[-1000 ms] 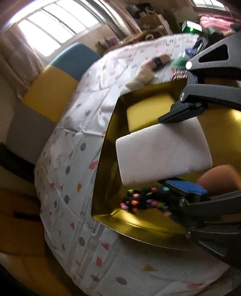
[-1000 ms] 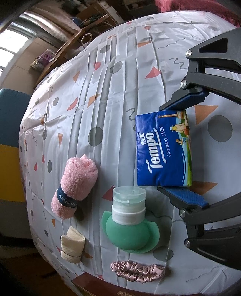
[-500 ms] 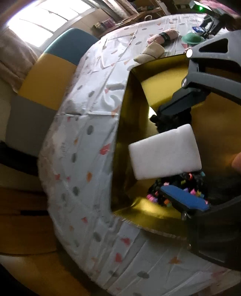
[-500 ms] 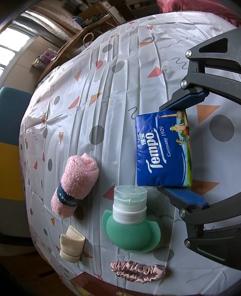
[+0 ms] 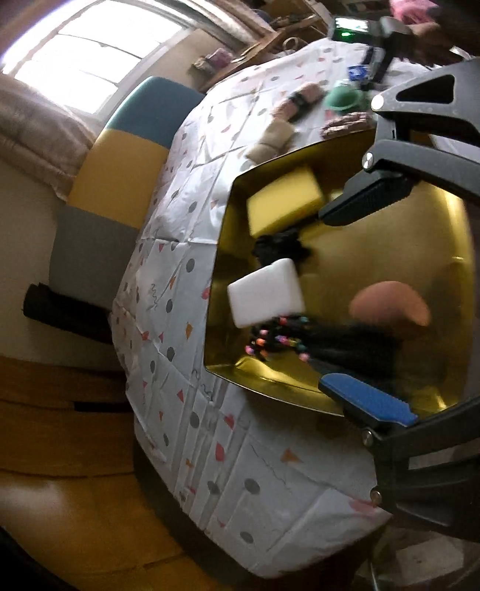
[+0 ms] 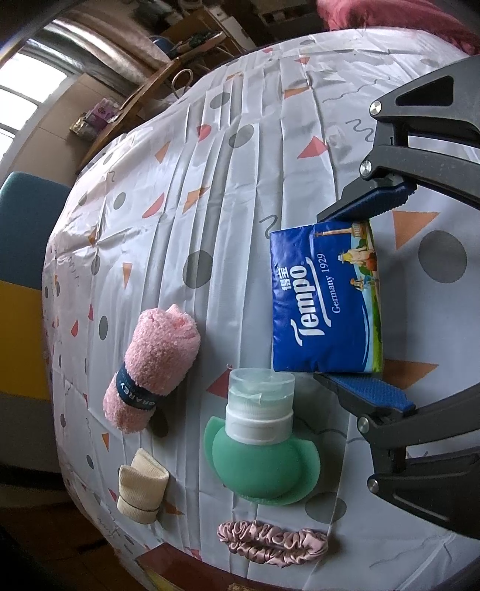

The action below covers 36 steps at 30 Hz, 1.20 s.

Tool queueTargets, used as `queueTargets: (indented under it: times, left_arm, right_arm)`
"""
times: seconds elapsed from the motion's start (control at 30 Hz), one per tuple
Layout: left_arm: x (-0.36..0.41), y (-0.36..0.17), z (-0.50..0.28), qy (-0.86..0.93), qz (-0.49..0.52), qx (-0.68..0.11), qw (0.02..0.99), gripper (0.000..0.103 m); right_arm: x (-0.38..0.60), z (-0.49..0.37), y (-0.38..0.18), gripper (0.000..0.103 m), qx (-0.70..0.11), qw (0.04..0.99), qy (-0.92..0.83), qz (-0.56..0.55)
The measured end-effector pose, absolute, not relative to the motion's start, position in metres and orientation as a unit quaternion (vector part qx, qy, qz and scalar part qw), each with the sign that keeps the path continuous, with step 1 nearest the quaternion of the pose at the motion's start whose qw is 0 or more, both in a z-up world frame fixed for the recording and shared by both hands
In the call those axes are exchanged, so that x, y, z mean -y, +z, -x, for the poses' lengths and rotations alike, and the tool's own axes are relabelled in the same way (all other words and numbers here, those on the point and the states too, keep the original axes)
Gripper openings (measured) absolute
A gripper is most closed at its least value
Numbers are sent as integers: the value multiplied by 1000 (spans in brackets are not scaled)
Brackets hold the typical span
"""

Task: Organize soft objects
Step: 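Carry the Tempo tissue pack into the gold tray and open the right tool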

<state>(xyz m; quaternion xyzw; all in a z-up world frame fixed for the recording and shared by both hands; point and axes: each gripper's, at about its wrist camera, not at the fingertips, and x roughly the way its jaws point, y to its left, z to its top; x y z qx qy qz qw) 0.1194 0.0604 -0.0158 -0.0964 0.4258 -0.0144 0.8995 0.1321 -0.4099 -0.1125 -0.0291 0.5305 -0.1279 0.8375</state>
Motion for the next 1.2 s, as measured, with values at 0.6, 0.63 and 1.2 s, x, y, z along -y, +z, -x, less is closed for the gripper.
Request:
queueTargets:
  times: [0.6,0.63,1.2]
  left_arm:
    - [-54,-9,-66,-24,66,-404,912,84]
    - [-55,-11,-66,-23,64,-405,912,84]
    - [-112,-23,-54,15,111,-397,911,84]
  right_arm:
    - [421,-126,-93,74,-505,850,-148,-13]
    - [419,-124,-86,74,-495,856,-148,-18]
    - [135,-134,-13,74,-463,859,199,94]
